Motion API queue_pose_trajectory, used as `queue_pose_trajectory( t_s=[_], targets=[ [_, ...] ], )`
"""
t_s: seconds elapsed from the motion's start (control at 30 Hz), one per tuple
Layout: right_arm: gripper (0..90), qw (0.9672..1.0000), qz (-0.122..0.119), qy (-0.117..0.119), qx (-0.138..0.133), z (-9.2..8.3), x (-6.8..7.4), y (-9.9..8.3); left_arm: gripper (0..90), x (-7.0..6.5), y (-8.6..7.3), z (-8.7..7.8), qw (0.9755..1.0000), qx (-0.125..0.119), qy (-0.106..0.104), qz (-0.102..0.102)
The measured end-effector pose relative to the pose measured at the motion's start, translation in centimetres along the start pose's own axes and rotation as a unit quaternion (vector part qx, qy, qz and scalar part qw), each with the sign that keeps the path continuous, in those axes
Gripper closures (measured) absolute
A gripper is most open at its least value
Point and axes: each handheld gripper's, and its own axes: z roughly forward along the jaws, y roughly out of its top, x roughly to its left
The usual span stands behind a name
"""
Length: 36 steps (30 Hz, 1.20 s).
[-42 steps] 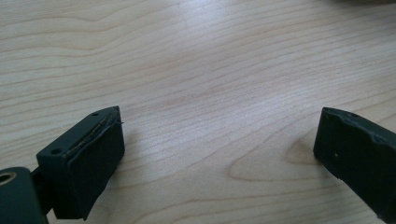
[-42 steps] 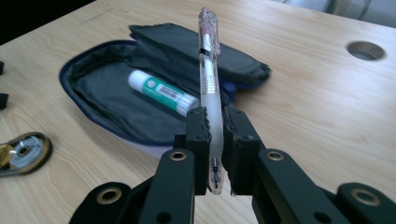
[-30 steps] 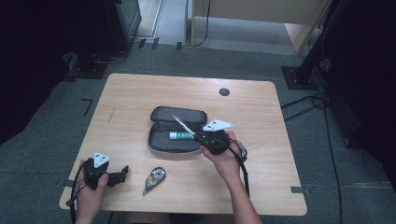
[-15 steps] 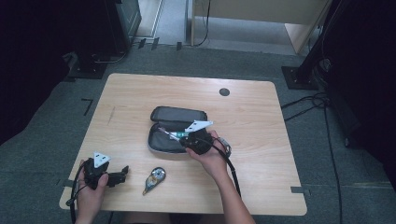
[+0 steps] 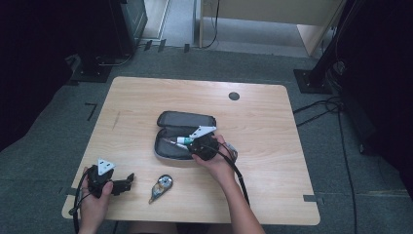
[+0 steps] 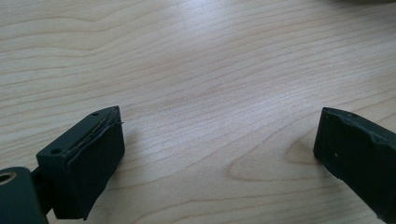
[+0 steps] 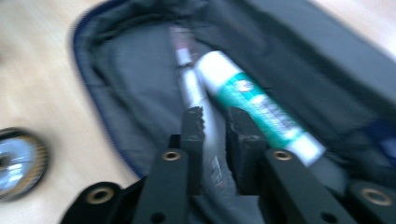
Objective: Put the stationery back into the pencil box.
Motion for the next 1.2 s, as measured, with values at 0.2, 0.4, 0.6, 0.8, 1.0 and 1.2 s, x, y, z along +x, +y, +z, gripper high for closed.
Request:
queue_pose_trajectory(
  t_s=[0.2, 0.4, 0.6, 0.8, 1.0, 1.2],
  targets=[
    [67.3, 0.9994, 0.013, -0.008, -0.029, -1.1, 0.0, 0.1, 2.1, 0.0, 0.0, 0.0, 1.0000, 0.000, 0.000, 0.000],
    [55.3, 0.9984, 0.014, -0.011, -0.053, -2.5, 0.5, -0.3, 2.1, 0.0, 0.0, 0.0, 1.0000, 0.000, 0.000, 0.000],
    [24.6, 0.9917, 0.071, -0.041, -0.099, -4.8, -0.4, -1.3, 2.1, 0.0, 0.0, 0.0, 1.0000, 0.001, 0.000, 0.000],
    [3.2, 0.9852, 0.097, -0.103, -0.097, -7.1, -0.9, -2.9, 2.1, 0.0, 0.0, 0.0, 1.0000, 0.000, 0.000, 0.000],
    [0.0, 0.9796, 0.136, -0.113, -0.095, -8.8, -2.1, -5.3, 2.1, 0.0, 0.0, 0.0, 1.0000, 0.000, 0.000, 0.000],
    [0.0, 0.9753, 0.156, -0.130, -0.088, -10.2, -3.3, -7.9, 2.1, 0.0, 0.0, 0.0, 1.0000, 0.000, 0.000, 0.000]
  ],
)
